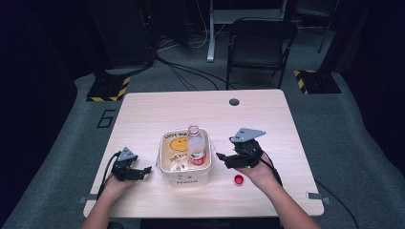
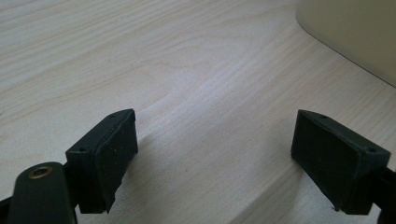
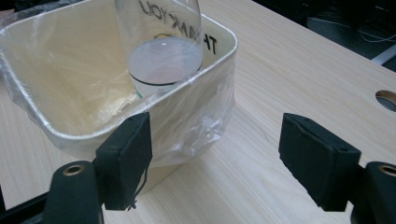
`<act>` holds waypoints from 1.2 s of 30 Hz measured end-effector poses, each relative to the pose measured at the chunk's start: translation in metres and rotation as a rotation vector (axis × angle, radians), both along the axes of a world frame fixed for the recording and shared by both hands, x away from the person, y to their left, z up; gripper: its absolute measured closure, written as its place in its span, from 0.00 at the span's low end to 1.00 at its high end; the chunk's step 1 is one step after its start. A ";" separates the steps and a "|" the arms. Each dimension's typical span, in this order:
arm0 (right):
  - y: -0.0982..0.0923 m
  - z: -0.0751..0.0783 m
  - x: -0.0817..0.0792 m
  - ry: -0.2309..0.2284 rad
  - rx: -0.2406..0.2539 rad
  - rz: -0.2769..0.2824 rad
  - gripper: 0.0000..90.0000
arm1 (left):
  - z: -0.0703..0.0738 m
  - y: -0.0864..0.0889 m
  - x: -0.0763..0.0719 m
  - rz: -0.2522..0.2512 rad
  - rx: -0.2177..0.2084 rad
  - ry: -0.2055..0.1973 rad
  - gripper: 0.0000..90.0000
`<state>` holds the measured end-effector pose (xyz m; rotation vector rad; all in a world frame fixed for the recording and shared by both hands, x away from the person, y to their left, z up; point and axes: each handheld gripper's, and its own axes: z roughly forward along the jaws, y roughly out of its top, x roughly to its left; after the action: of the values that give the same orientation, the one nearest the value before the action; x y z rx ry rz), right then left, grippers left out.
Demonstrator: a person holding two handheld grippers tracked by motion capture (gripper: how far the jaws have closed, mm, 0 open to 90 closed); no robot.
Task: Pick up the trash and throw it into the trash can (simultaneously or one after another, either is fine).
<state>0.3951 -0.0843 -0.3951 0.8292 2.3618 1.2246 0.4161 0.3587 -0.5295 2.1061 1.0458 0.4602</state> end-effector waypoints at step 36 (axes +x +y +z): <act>-0.033 -0.032 -0.022 0.026 0.019 -0.039 0.37 | 0.000 0.000 0.000 0.001 -0.001 -0.002 0.16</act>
<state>0.3735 -0.1169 -0.4275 0.8983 2.3459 1.2294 0.4161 0.3585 -0.5297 2.1037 1.0463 0.4621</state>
